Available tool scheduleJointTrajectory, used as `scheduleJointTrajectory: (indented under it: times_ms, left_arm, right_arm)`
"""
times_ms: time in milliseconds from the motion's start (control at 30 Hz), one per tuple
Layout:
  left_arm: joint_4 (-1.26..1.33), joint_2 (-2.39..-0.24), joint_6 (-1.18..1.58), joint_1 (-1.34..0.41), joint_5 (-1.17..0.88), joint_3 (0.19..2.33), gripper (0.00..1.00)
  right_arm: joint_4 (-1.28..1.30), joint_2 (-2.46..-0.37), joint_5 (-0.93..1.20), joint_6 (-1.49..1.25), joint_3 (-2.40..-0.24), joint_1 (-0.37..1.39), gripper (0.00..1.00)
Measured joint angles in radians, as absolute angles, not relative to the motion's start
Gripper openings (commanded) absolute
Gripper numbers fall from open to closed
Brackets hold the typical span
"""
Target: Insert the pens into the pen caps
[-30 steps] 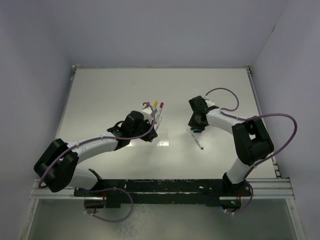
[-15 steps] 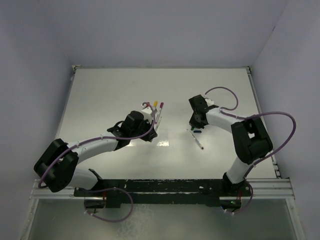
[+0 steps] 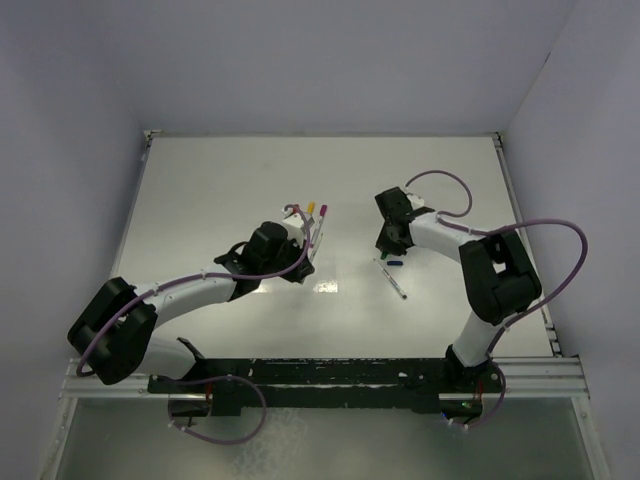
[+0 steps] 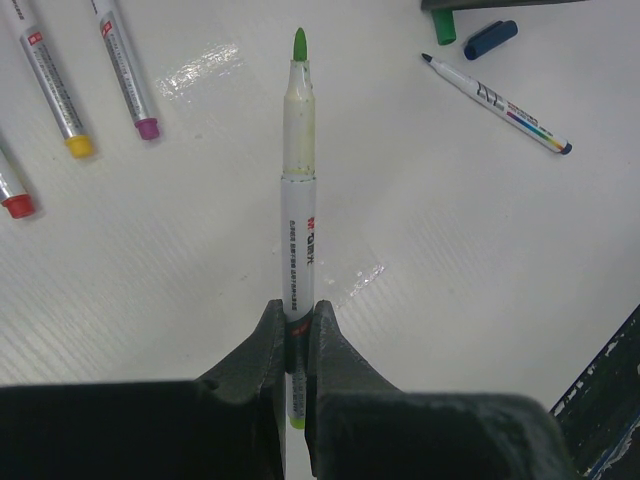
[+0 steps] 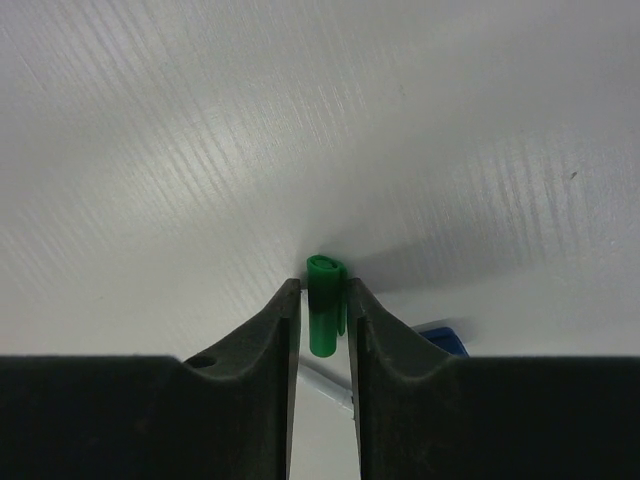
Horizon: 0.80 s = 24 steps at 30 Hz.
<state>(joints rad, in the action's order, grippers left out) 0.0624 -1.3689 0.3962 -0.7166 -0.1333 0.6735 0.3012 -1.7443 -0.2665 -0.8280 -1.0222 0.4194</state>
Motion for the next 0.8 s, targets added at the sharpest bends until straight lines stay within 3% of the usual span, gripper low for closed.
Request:
scheduleJointTrajectory:
  times_ms: [400, 600, 800]
  left_arm:
    - [0.062, -1.369, 0.396, -0.717, -0.125, 0.674, 0.0]
    - [0.062, -1.369, 0.396, -0.717, -0.118, 0.674, 0.0]
    - [0.063, -1.372, 0.396, -0.717, -0.115, 0.675, 0.0]
  right_arm:
    - [0.31, -1.754, -0.268, -0.805, -1.033, 0.42, 0.24]
    - [0.313, -1.756, -0.265, -0.792, -1.033, 0.42, 0.0]
    - [0.311, -1.756, -0.256, -0.76, -1.033, 0.42, 0.0]
